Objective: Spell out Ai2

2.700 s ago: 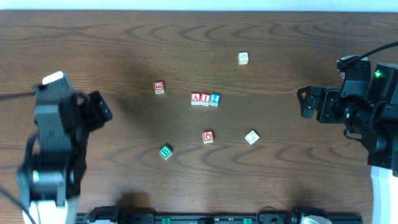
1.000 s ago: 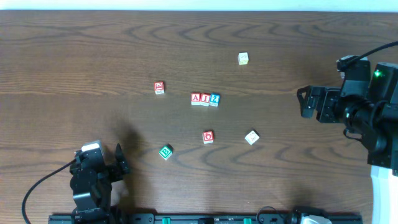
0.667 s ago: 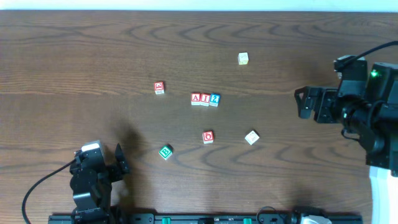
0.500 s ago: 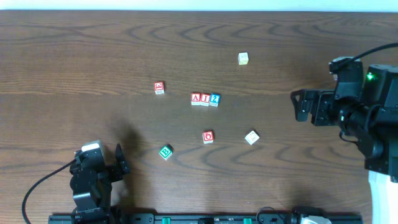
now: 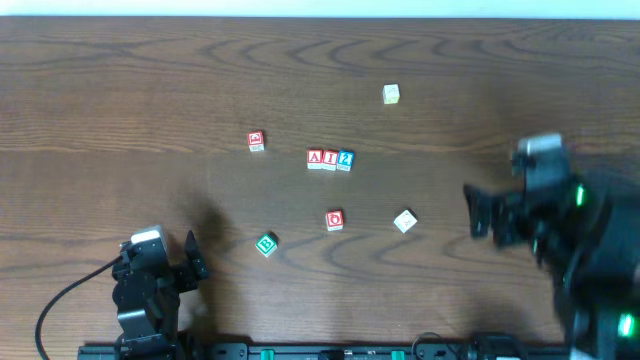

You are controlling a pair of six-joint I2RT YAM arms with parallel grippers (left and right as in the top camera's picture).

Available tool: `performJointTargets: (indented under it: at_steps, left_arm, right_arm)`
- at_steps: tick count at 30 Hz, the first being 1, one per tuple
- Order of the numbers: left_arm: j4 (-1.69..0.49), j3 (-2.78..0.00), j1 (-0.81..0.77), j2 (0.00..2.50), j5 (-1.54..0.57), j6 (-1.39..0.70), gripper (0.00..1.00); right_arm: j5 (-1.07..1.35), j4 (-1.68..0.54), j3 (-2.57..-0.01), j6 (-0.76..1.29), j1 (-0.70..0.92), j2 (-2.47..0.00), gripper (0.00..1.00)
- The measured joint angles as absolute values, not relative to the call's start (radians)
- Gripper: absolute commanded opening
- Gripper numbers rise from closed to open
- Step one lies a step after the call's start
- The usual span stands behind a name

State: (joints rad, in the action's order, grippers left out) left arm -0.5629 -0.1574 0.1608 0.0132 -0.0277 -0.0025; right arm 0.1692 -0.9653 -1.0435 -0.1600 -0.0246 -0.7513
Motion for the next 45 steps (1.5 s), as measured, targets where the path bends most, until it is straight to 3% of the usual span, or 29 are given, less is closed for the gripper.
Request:
performJointTargets:
  at_steps: [9, 19, 45]
  left_arm:
    - [-0.563, -0.157, 0.161, 0.010, -0.028, -0.002, 0.95]
    - [-0.563, -0.157, 0.161, 0.010, -0.028, -0.002, 0.95]
    - [-0.563, -0.157, 0.161, 0.010, -0.028, -0.002, 0.95]
  right_arm:
    - [0.141, -0.960, -0.620, -0.176, -0.025, -0.279, 0.99]
    - [0.138, -0.959, -0.386, -0.177, -0.025, -0.044, 0.99]
    - [0.138, -0.833, -0.200, -0.177, -0.025, -0.014, 0.99]
